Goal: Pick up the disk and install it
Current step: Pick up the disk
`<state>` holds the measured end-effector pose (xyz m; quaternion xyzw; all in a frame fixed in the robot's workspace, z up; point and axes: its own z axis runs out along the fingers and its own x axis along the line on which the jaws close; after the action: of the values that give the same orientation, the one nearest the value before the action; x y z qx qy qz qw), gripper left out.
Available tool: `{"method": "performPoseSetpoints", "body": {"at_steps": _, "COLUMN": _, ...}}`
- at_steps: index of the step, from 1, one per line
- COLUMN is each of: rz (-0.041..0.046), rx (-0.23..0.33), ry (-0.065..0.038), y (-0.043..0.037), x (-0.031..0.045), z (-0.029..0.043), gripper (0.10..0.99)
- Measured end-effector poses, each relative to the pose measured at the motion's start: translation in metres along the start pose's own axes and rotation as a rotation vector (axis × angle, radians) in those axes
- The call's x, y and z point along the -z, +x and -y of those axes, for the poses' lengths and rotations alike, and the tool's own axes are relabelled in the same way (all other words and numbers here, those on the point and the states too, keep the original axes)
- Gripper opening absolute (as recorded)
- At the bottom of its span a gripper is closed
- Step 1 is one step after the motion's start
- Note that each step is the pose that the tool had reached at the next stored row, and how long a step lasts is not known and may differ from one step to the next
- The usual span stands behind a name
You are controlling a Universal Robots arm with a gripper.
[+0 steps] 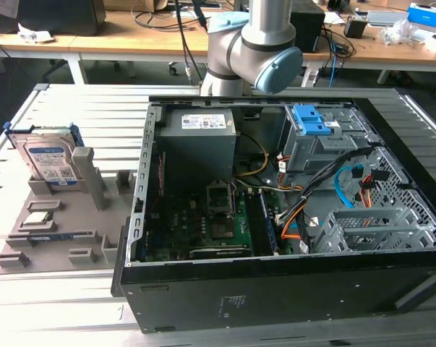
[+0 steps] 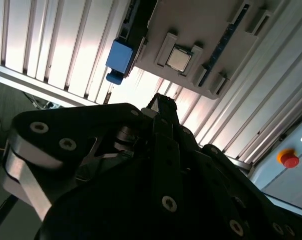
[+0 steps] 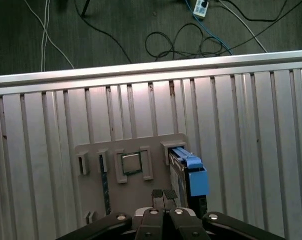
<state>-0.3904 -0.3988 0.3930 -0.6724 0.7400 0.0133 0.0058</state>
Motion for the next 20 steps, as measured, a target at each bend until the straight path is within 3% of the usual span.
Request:
{"method": "performPoseSetpoints", "body": {"at_steps": 5, "rz": 0.0012, "rx": 0.0, "ry": 0.012, "y": 0.0, "x": 0.0, "z": 0.0, "gripper": 0.357}}
{"method": "performPoseSetpoints", "body": {"at_steps": 6, "rz": 0.0013, "rx": 0.0, "ry": 0.014, "y": 0.0, "x": 0.0, "z": 0.0, "gripper": 0.357}}
{"method": "performPoseSetpoints", "body": {"at_steps": 8, "rz": 0.0019, "rx": 0.001, "ry": 0.02, "y": 0.0, "x": 0.0, "z": 0.0, "gripper": 0.596}}
{"method": "performPoseSetpoints", "body": {"at_steps": 9, "rz": 0.0021, "rx": 0.001, "ry": 0.022, "y": 0.0, "x": 0.0, "z": 0.0, "gripper": 0.596}}
{"method": "performPoseSetpoints", "body": {"at_steps": 10, "rz": 0.0024, "rx": 0.001, "ry": 0.025, "y": 0.0, "x": 0.0, "z": 0.0, "gripper": 0.659}}
{"method": "performPoseSetpoints", "body": {"at_steps": 13, "rz": 0.0025, "rx": 0.001, "ry": 0.026, "y": -0.0024, "x": -0.0001, "z": -0.0003, "gripper": 0.659}}
{"method": "performPoseSetpoints", "body": {"at_steps": 17, "rz": 0.0024, "rx": 0.001, "ry": 0.026, "y": -0.0117, "x": -0.0011, "z": -0.0011, "gripper": 0.659}}
{"method": "performPoseSetpoints", "body": {"at_steps": 20, "rz": 0.0024, "rx": 0.001, "ry": 0.026, "y": -0.0177, "x": -0.0065, "z": -0.0015, "gripper": 0.659}}
